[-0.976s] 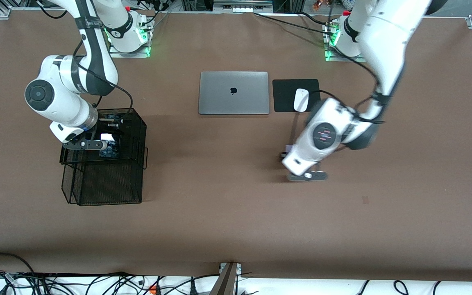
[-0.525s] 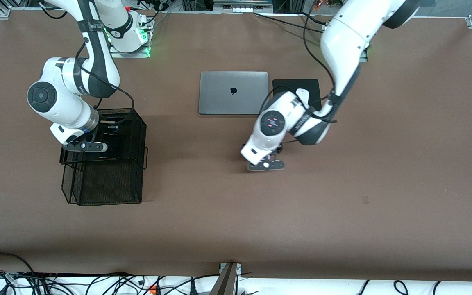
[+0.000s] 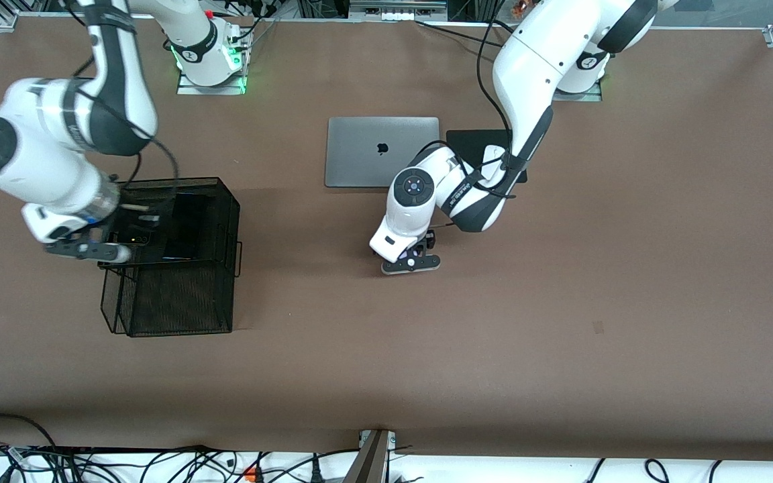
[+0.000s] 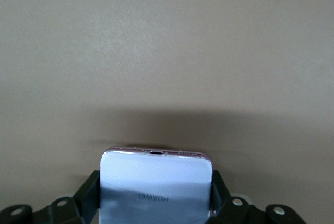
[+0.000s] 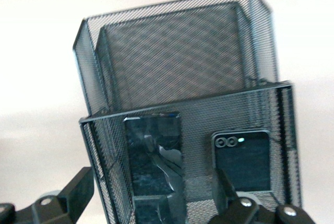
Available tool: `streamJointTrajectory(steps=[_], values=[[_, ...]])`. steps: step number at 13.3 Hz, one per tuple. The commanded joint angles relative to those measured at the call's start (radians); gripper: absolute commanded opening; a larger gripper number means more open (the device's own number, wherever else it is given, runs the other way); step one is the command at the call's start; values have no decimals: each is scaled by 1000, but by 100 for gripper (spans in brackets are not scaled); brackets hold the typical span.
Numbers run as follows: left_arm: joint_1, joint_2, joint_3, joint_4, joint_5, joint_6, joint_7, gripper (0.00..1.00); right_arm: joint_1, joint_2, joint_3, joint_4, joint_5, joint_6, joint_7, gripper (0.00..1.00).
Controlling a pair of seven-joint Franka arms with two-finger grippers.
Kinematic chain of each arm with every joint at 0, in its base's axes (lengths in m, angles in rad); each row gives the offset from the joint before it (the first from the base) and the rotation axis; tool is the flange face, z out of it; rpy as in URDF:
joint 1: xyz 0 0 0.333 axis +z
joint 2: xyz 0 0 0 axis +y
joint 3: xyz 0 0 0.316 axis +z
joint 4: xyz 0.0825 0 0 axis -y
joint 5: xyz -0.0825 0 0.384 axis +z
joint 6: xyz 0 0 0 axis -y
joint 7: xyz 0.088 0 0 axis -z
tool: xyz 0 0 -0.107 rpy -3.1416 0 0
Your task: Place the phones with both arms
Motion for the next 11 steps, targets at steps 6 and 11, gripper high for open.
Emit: streamJointTrajectory(steps=[6,11], values=[[-22,21,48,39,12,-7,-14,100,-26,15,12,43,3,-32,27,100],[50,-92,42,39,12,-134,3,100,49,33,31,108,26,-32,171,100]])
